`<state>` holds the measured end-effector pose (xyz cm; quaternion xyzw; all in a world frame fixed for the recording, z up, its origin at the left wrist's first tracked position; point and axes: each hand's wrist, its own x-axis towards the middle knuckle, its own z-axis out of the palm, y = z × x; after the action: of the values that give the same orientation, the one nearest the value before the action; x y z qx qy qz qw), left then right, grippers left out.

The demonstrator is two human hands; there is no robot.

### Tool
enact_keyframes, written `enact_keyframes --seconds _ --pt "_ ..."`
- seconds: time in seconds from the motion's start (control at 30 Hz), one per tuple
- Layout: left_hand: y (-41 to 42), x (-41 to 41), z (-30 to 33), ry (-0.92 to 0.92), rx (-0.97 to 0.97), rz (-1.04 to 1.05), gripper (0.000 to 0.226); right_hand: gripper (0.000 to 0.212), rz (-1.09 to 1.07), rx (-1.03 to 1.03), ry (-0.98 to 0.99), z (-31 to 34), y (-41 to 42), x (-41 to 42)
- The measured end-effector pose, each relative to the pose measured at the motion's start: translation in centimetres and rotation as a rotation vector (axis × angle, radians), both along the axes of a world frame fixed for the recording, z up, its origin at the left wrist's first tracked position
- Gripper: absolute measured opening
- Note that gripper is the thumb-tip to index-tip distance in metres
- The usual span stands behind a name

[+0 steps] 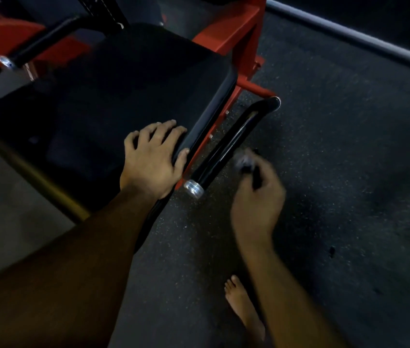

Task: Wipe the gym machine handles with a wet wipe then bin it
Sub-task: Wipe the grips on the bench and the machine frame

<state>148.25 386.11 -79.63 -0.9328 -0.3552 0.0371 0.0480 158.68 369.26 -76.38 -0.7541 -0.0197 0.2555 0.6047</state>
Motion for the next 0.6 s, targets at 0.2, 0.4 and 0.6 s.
enact_keyframes --seconds 0.2,0.4,0.6 --pt "-0.1 -0.1 0.2 -0.018 0.001 -0.006 0.047 0.023 0.989 -0.352 -0.863 -1.2 6.4 15.1" --pt "0.0 0.0 0.4 -0.004 -0.036 0.005 0.048 0.028 1.468 -0.522 -0.924 -0.2 10.0 17.3" --pt "0.0 0.2 0.7 0.003 -0.041 0.01 0.048 0.031 1.726 -0.66 -0.998 1.1 10.5 13.2"
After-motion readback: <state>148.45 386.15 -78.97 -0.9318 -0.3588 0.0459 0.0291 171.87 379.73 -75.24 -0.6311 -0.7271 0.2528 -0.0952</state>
